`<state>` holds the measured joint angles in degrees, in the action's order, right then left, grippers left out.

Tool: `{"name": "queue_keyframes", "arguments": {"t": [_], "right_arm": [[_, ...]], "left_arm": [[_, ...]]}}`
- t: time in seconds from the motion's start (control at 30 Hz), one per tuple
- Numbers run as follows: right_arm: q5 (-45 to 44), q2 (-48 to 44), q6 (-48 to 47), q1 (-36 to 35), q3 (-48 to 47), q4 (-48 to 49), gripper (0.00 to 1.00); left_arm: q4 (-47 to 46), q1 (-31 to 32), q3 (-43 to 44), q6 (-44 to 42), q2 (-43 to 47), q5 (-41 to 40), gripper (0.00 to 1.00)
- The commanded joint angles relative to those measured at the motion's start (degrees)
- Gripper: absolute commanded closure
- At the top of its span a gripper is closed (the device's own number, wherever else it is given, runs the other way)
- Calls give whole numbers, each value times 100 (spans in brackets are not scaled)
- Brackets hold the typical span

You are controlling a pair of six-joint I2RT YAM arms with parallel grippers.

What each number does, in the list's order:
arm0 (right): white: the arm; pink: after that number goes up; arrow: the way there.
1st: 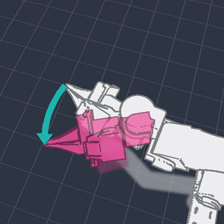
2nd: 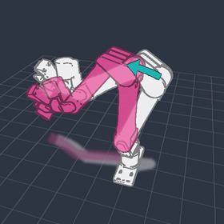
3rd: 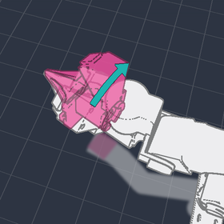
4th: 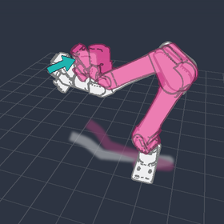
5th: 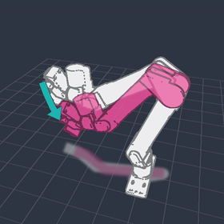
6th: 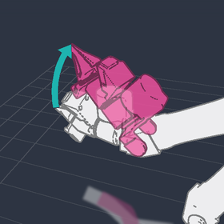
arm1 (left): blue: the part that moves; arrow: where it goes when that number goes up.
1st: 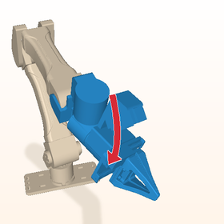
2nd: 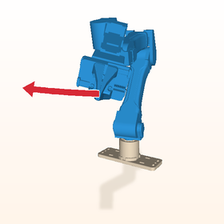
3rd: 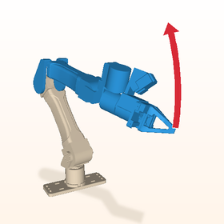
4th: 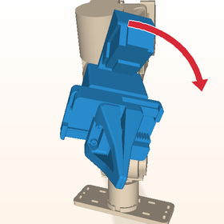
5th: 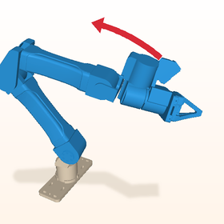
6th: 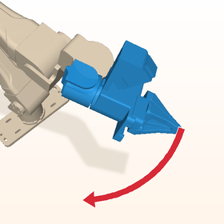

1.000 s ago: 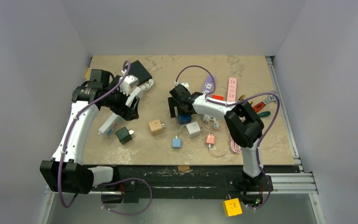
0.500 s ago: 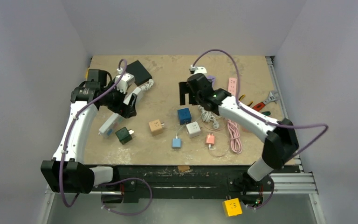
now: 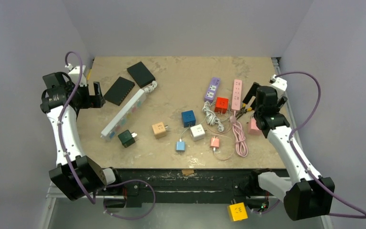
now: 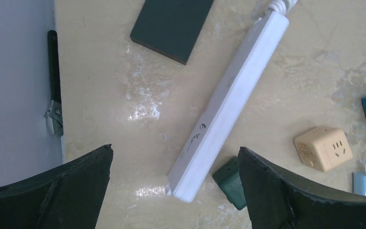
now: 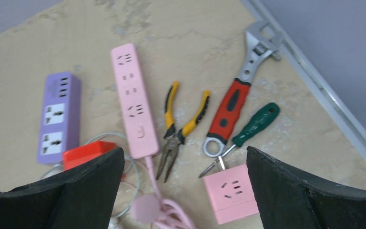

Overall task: Pull the plug off the socket
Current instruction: Reset both arms

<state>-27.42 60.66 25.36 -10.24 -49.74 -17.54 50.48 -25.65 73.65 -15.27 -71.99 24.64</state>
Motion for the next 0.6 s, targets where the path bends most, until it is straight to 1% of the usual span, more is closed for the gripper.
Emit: {"name": "queue_keyframes", "arguments": {"t": [0.0,0.07,0.13,0.17,0.23,0.33,0.4,0.47,0.57], "right_arm": [[-1025,114,-213,241,386,679,1],[-1142,335,-255,264,482,830,1],[-1049,545,-288,272,587,1096,1],[-1023,626,-283,273,636,1258,1],[-978,741,-322,269,875,1788,1],[-819,960,-576,273,1205,2714,1],[-737,1221,-496,286,1150,2801,1],[-693,1331,-500,286,1298,3192,1],[-573,1196,-710,288,1922,4462,1]], "left_arm": [[-1004,-98,-361,649,1,-139,0],[-1826,-90,-1010,916,301,-84,0],[-2466,-43,-1610,1105,660,37,0],[-2722,-31,-1874,1139,842,227,0],[-3284,-19,-2389,1256,1136,611,0],[-4182,13,-3098,1669,1343,840,0],[-4742,115,-3422,1777,1326,720,0],[-5369,340,-3745,1748,1286,410,0],[-6177,751,-4295,1613,1263,86,0]]}}
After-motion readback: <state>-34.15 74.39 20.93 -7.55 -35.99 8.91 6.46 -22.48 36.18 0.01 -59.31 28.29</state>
